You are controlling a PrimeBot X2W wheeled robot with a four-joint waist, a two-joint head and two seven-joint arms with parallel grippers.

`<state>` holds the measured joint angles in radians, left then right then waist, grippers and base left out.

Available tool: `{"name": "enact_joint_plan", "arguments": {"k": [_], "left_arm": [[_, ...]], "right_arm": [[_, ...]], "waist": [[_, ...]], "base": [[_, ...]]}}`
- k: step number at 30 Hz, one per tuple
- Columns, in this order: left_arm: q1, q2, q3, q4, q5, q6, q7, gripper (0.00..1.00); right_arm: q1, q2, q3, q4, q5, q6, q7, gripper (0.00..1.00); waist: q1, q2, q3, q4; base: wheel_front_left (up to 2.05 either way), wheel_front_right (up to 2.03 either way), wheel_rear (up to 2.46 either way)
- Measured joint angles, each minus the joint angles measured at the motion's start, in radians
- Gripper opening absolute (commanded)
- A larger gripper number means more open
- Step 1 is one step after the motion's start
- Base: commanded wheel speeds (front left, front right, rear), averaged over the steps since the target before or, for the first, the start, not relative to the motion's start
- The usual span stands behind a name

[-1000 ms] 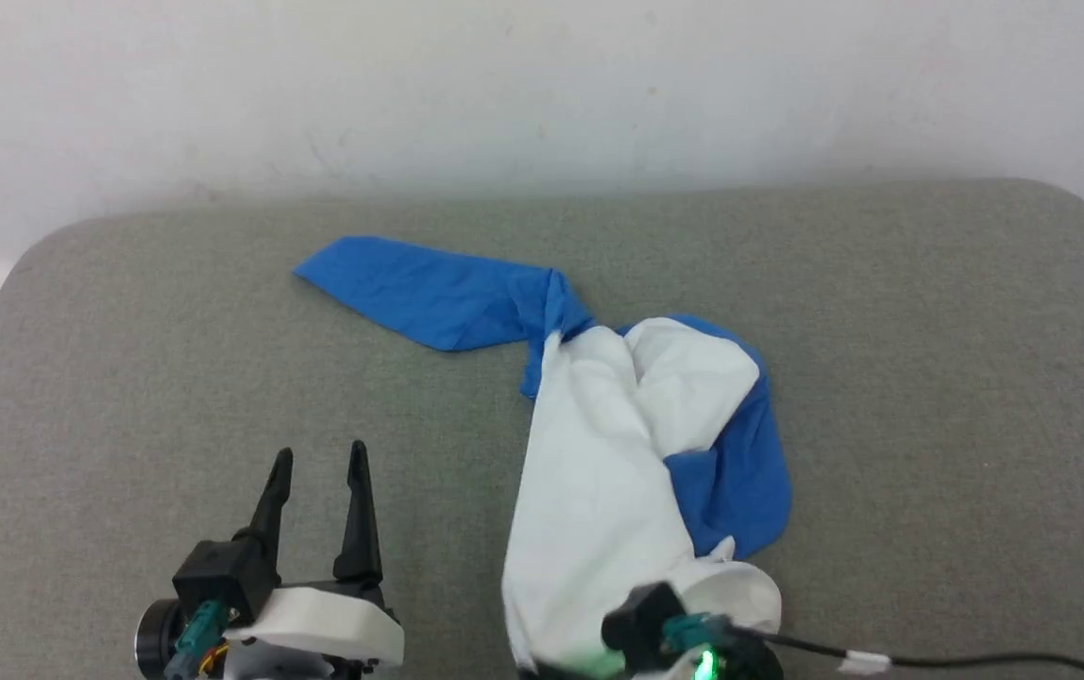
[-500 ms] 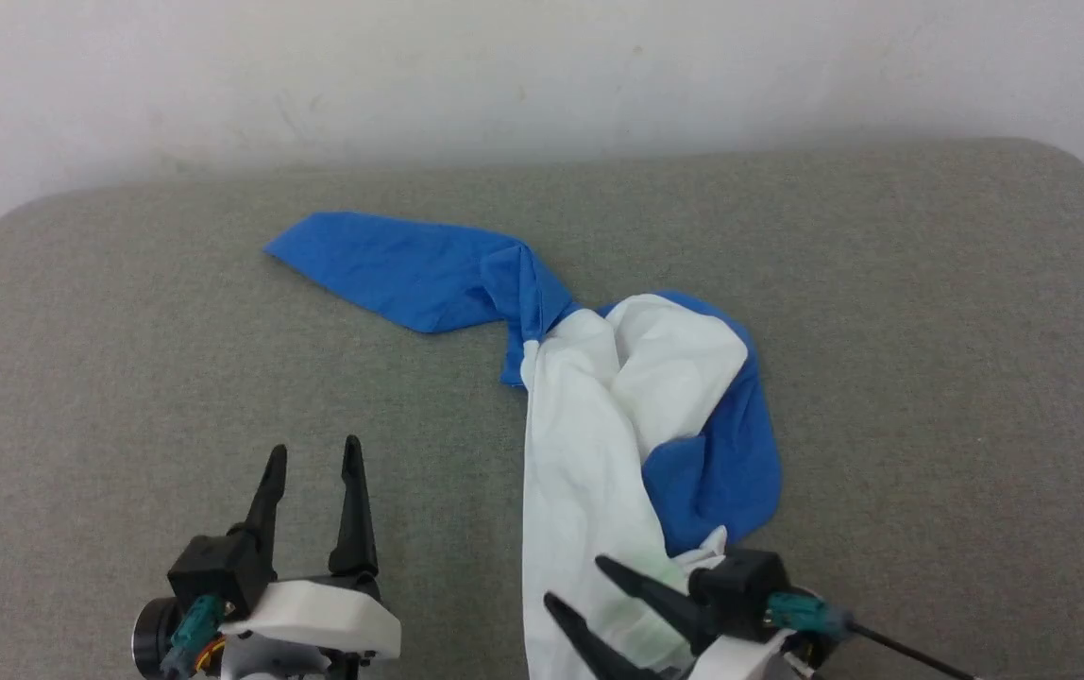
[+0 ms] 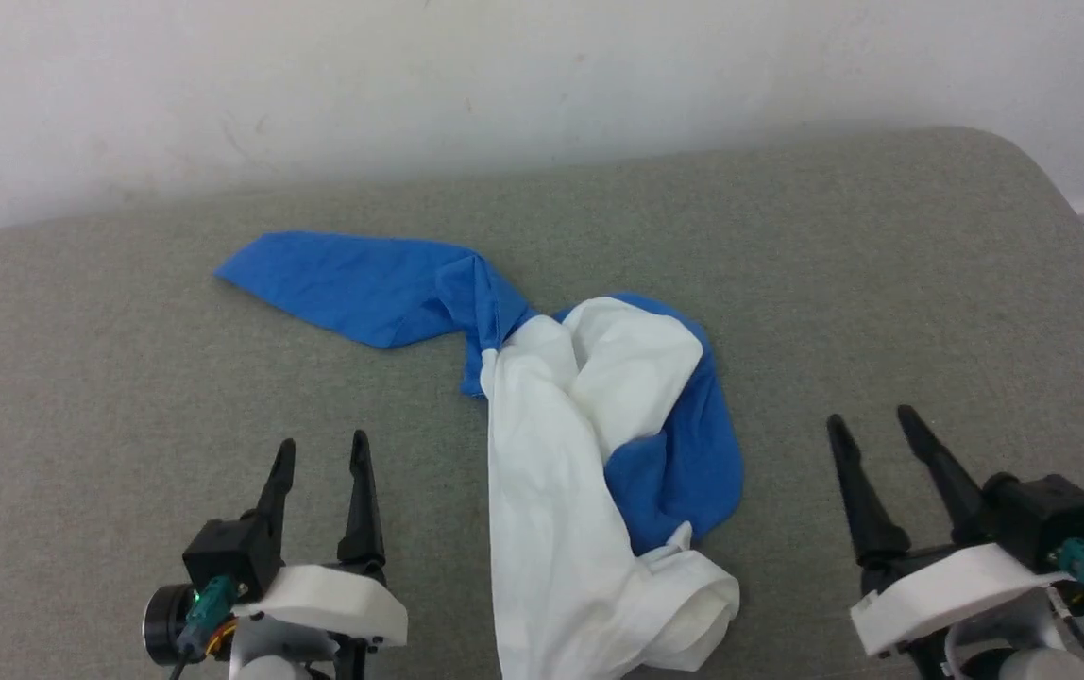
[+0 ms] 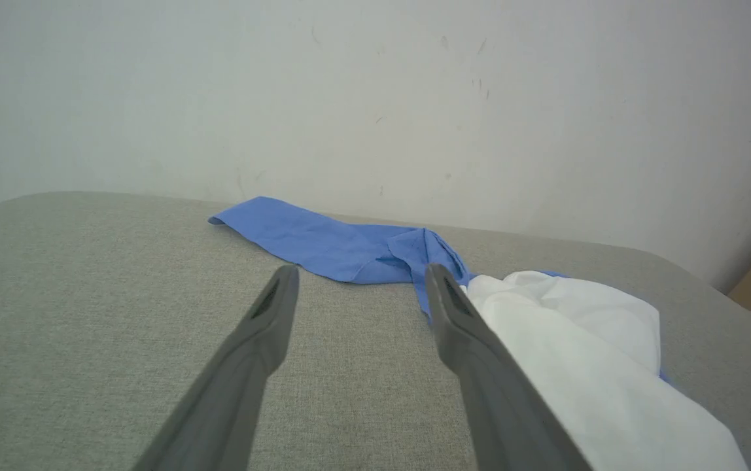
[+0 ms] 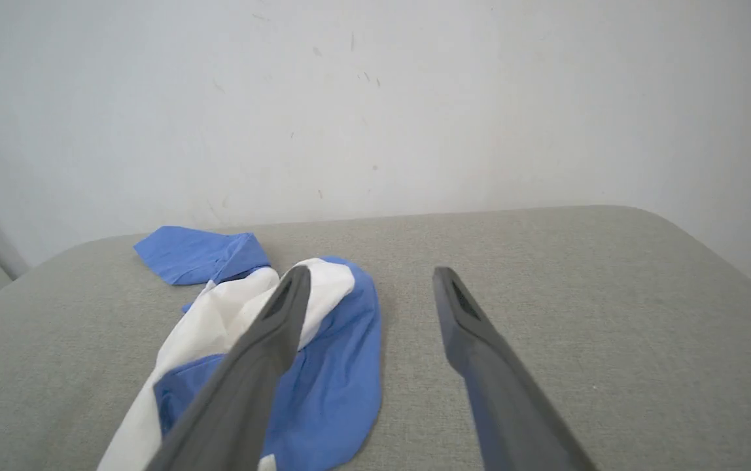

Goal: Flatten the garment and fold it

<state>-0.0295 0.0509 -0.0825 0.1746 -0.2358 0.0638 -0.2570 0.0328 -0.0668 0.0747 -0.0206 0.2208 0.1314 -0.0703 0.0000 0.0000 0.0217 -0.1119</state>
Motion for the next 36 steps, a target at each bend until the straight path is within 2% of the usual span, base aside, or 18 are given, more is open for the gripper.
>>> {"name": "enact_joint_plan", "arguments": {"k": [4, 7, 14, 17, 27, 33, 35, 36], "left_arm": [[-0.062, 0.000, -0.032, 0.042, 0.000, -0.003, 0.017, 1.00], [-0.156, 0.000, -0.067, 0.088, 0.001, -0.030, 0.066, 1.00], [-0.455, 0.010, -0.153, 0.281, 0.039, -0.112, 0.214, 1.00], [-0.561, 0.020, -0.188, 0.396, 0.067, -0.133, 0.277, 1.00], [-0.820, 0.065, -0.249, 0.774, 0.118, -0.151, 0.559, 1.00], [-0.922, 0.074, -0.283, 0.879, 0.125, -0.177, 0.717, 0.98], [-0.925, 0.075, -0.290, 0.884, 0.118, -0.180, 0.707, 0.00], [-0.920, 0.075, -0.287, 0.884, 0.110, -0.186, 0.687, 0.00]], "right_arm": [[0.006, 0.007, -0.080, -0.019, -0.011, 0.000, 0.018, 1.00], [0.005, 0.010, -0.108, -0.038, -0.013, 0.000, 0.027, 1.00], [-0.019, 0.013, -0.102, -0.042, 0.010, 0.000, 0.031, 1.00], [-0.037, 0.013, -0.091, -0.027, 0.027, 0.000, 0.025, 1.00], [-0.076, 0.013, -0.088, 0.039, 0.072, 0.000, -0.005, 1.00], [-0.086, 0.014, -0.079, 0.072, 0.081, 0.000, -0.023, 1.00], [-0.089, 0.014, -0.080, 0.085, 0.081, 0.000, -0.028, 1.00], [-0.089, 0.014, -0.080, 0.089, 0.081, 0.000, -0.028, 1.00]], "waist": [[0.0000, 0.0000, 0.018, -0.013], [0.0000, 0.0000, 0.042, -0.022], [0.0001, 0.0000, 0.118, -0.048], [0.0002, 0.0000, 0.151, -0.062], [0.0003, 0.0000, 0.243, -0.118], [-0.0001, 0.0000, 0.268, -0.148], [-0.0001, 0.0000, 0.266, -0.149], [0.0000, 0.0000, 0.262, -0.149]], "base": [[0.00, 0.00, 0.00], [0.00, 0.00, 0.00], [0.00, 0.00, 0.00], [0.00, 0.00, 0.00], [0.00, 0.00, 0.00], [0.00, 0.00, 0.00], [0.00, 0.00, 0.00], [0.00, 0.00, 0.00]]}}
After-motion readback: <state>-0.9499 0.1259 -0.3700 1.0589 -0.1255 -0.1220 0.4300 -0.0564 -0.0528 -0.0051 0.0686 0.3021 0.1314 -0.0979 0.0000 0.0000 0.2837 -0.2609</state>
